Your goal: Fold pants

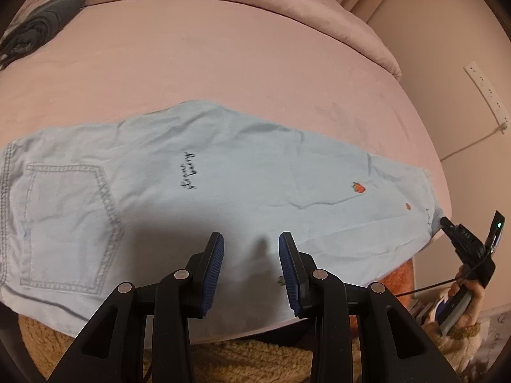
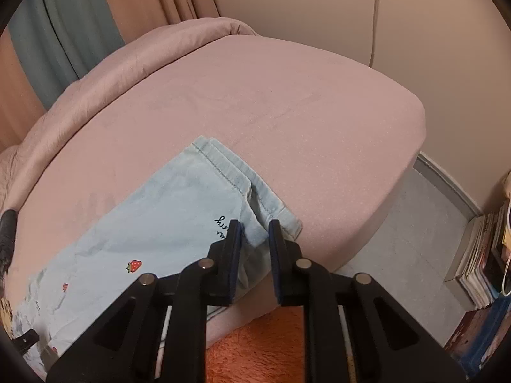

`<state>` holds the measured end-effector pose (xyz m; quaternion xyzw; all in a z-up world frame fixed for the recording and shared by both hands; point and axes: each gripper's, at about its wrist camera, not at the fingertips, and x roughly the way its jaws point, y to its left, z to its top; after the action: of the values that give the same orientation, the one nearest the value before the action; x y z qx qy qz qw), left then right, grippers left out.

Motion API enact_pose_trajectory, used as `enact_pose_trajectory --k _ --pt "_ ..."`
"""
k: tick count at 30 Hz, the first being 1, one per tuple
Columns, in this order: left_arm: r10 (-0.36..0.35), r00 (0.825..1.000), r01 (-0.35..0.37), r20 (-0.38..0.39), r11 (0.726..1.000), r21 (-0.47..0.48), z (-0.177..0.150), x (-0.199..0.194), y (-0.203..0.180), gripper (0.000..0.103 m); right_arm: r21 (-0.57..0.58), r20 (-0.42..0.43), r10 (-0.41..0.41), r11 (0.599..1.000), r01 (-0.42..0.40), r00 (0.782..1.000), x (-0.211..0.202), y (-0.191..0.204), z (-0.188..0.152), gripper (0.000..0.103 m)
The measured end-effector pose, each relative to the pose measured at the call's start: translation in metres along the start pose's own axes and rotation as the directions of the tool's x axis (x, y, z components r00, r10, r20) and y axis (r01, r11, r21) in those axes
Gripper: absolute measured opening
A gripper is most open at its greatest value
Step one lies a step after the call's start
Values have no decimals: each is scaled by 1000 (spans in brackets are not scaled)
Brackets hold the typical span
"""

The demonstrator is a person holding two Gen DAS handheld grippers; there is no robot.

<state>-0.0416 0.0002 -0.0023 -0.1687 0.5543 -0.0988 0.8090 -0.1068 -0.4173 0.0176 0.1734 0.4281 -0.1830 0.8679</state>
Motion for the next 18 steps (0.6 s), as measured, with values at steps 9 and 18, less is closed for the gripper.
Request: enact_pose_trajectory --k 9,18 --pt "9 1000 -9 -22 1000 11 -5 4 -3 34 20 -75 31 999 -29 997 34 1 -4 25" --pt "-2 1000 2 4 1000 -5 -2 -6 1 34 11 106 -2 1000 1 994 -3 13 22 4"
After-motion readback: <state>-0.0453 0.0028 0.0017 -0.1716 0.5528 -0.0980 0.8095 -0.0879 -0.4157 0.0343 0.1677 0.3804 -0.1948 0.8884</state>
